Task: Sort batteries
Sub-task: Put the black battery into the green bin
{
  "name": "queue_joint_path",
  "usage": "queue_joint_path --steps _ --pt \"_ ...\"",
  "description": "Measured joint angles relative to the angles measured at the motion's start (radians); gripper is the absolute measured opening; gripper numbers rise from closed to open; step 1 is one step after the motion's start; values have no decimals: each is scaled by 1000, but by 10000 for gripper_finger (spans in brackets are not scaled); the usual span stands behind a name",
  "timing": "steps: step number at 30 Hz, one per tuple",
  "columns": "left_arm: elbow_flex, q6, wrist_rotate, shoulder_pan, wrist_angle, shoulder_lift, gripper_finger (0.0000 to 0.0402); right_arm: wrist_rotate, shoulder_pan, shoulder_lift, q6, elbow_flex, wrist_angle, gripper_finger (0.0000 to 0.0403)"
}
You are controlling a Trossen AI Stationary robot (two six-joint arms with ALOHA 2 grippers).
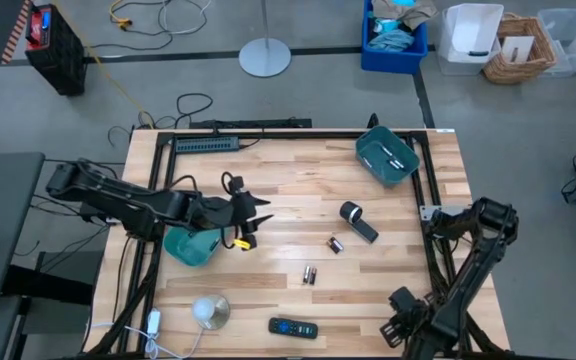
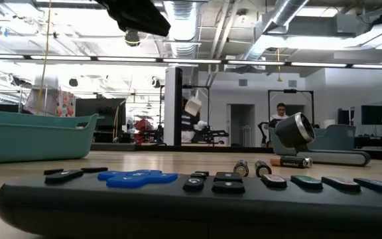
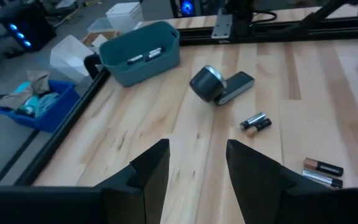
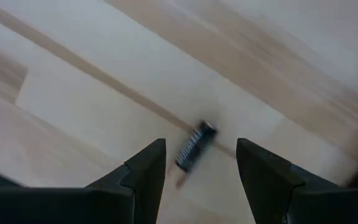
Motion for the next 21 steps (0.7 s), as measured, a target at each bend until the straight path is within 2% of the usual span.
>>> queue_joint_path --steps 6,21 --pt "0 0 -10 0 -27 -12 155 -2 -1 63 0 19 20 214" --pt "-2 -32 -12 0 -57 -13 155 -44 0 128 0 37 58 205"
